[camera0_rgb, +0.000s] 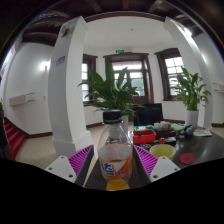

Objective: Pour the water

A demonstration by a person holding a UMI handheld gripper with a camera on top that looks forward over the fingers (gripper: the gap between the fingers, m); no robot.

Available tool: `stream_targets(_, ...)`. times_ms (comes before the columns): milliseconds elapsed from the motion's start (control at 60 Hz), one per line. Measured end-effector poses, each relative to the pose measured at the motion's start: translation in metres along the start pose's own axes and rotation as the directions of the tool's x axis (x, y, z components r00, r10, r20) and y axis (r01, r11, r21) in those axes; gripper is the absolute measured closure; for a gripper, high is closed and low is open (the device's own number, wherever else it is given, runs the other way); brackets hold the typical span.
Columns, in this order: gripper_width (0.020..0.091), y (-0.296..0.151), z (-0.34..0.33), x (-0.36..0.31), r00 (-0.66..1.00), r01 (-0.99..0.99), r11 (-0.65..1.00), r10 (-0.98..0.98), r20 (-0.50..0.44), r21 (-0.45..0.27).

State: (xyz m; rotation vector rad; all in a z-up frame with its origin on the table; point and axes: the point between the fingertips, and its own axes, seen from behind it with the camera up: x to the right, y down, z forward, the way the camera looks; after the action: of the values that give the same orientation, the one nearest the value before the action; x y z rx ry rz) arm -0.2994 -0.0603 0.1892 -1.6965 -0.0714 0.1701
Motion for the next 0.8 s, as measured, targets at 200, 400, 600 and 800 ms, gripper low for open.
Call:
stream_targets(200,0.0594,-0.006,0.017,0.007,1.000,0.007,1.000,-0.008,0.013,0.022)
stream_targets(400,0.0723,-0.006,-0.003,-0.006,1.000,-0.004,0.999,0.003,0.010,0.053)
stream_targets(600,0.0726,0.001,0.014,0.006,1.000,-0.011,0.997,0.009,0.021,0.071)
stream_targets(800,0.0723,-0.015,0.018,-0.007,0.927,-0.373,0.927,0.373,0.035,0.022)
